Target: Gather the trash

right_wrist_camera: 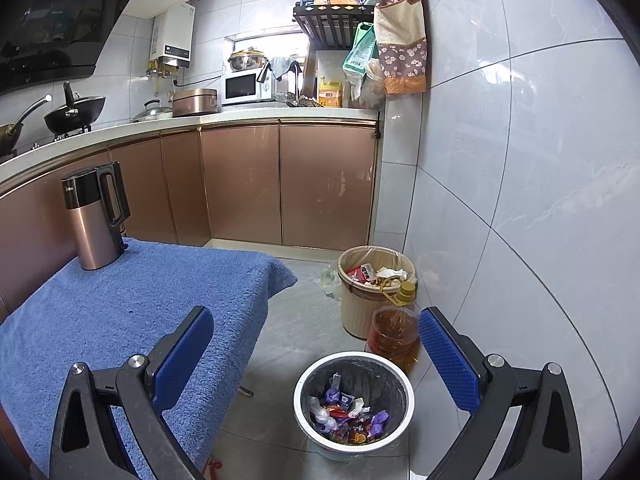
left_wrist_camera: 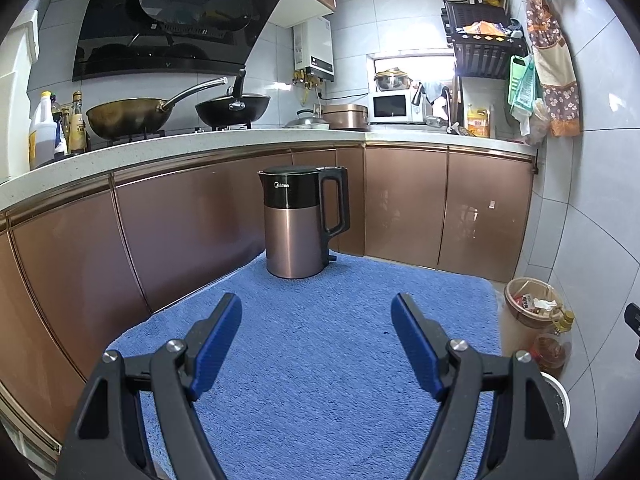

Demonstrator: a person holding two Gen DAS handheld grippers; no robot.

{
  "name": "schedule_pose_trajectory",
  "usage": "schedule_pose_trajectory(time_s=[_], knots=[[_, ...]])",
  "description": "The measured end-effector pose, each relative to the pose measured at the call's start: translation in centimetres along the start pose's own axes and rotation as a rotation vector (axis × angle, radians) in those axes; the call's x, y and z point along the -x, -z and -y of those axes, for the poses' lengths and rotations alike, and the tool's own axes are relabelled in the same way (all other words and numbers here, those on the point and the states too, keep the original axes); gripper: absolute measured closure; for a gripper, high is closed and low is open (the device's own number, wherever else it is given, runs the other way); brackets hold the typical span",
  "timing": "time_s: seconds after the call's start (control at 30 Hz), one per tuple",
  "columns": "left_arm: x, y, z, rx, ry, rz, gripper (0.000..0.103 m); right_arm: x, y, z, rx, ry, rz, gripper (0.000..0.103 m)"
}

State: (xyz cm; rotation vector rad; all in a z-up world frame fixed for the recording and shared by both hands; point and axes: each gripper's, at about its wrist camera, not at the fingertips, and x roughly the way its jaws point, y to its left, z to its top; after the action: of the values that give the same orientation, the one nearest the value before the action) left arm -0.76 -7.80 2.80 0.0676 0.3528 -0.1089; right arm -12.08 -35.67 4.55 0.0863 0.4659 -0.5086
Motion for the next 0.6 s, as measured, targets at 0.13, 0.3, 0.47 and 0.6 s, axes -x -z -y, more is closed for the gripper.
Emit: schedule_pose_trajectory(time_s=[0.13,0.3,0.47,0.6], knots=[[0.0,0.01,-0.04,-0.001,0.0,-0.002,0.027,-0.02,0.0,0.01,-0.001,-0.001,-0.001,0.0],[-0.1,0.05,-0.19,-0.002,-0.003,-0.003,0.027,0.06,0.01,0.01,-0.002,0.001,-0.002,0.0],[-0.43,0.07,-0.67,0.002,-0.004,-0.007,0.027,0.08,0.06,0.0,-0.001,0.003,-0.005,0.0],[-0.48,0.15,-0.94,0.004,-0.008,-0.008,0.027,0.22,0.11,-0.07,0.001,0.007,-0.001,0.0]])
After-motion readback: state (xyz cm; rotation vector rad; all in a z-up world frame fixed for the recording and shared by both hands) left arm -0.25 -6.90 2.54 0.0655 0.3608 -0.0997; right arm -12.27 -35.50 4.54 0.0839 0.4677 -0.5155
